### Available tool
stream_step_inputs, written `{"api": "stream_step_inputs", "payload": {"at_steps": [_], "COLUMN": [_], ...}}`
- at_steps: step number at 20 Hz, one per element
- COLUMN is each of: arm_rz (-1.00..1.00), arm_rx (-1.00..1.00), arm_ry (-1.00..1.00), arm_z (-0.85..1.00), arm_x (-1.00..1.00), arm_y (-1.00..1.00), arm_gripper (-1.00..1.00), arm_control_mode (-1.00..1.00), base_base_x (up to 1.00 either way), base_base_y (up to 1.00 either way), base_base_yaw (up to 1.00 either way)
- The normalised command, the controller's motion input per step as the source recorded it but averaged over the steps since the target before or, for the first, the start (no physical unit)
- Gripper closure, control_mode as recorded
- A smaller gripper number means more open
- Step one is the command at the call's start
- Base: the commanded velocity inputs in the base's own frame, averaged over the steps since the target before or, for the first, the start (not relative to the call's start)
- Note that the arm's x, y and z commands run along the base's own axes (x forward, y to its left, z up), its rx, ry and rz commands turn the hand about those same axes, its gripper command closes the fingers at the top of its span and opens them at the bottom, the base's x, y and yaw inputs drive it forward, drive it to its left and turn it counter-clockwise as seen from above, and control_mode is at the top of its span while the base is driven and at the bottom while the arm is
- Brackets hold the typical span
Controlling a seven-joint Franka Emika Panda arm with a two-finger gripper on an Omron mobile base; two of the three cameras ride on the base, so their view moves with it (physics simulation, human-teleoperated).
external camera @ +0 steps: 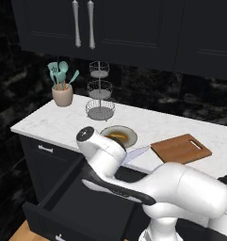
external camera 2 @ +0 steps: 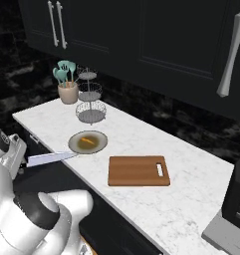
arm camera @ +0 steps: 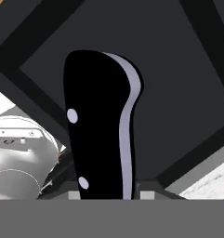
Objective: Pick up the knife from the drawer and place it on the cutting board. Then place the meat from the plate to the cutting board.
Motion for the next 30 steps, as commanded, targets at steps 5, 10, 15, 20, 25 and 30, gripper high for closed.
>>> {"api": "stream_step_inputs", "payload": {"at_steps": [5, 10, 15, 20, 25, 30], "arm_rz": [0.03, -0.05, -0.19, -0.2, -0.09, 0.01], "arm_rx": [0.0, 0.04, 0.03, 0.03, 0.07, 0.05], "arm_ry": [0.03, 0.15, 0.12, 0.05, 0.01, 0.0], "arm_z": [0.27, 0.0, 0.0, 0.0, -0.15, -0.58], "arm_x": [0.89, 1.0, 0.98, 0.63, 0.19, -0.02], "arm_y": [-1.0, -1.0, -1.0, -1.0, -1.0, -0.71], "arm_gripper": [1.0, 1.0, 1.0, 1.0, 1.0, 1.0], "arm_control_mode": [-1.0, -1.0, -1.0, -1.0, -1.0, -1.0], "base_base_x": [0.0, 0.0, 0.0, 0.0, 0.0, 0.0], "base_base_y": [0.0, 0.0, 0.0, 0.0, 0.0, 0.0], "base_base_yaw": [0.0, 0.0, 0.0, 0.0, 0.0, 0.0]}}
